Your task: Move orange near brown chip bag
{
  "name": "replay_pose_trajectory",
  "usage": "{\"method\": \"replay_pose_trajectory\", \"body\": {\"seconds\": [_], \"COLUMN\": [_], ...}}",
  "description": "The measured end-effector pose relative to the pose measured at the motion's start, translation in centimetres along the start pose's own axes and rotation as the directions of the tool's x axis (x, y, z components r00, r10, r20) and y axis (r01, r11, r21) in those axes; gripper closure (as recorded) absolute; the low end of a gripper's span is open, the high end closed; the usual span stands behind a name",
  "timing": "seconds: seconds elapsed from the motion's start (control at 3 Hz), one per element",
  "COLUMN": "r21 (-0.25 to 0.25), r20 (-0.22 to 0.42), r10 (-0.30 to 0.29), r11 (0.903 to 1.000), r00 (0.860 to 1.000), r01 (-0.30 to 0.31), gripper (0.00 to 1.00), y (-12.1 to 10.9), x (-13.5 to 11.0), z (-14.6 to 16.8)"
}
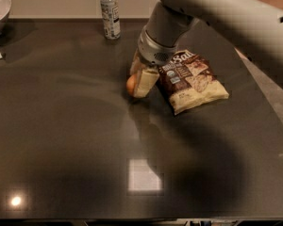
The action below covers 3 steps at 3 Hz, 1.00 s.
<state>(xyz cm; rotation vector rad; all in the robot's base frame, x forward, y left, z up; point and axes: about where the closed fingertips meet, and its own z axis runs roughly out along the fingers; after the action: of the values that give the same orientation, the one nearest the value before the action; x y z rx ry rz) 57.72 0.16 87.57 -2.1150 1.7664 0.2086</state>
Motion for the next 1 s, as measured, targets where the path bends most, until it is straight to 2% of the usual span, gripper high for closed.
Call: {"method": "replay_pose_trajectory", "body": {"seconds": [0.33, 1.0], "r21": [-0.015, -0.017], "r20": [-0.010, -0.004], "r10": [0.022, 0.054], "r11": [0.9996, 0.9984], "r00": [1.000, 0.999], "r01": [-0.022, -0.054], "gripper": [0.81, 0.35], "y": [-0.5, -0.9], "x": [1.2, 2.8], "z": [1.1, 2.1]}}
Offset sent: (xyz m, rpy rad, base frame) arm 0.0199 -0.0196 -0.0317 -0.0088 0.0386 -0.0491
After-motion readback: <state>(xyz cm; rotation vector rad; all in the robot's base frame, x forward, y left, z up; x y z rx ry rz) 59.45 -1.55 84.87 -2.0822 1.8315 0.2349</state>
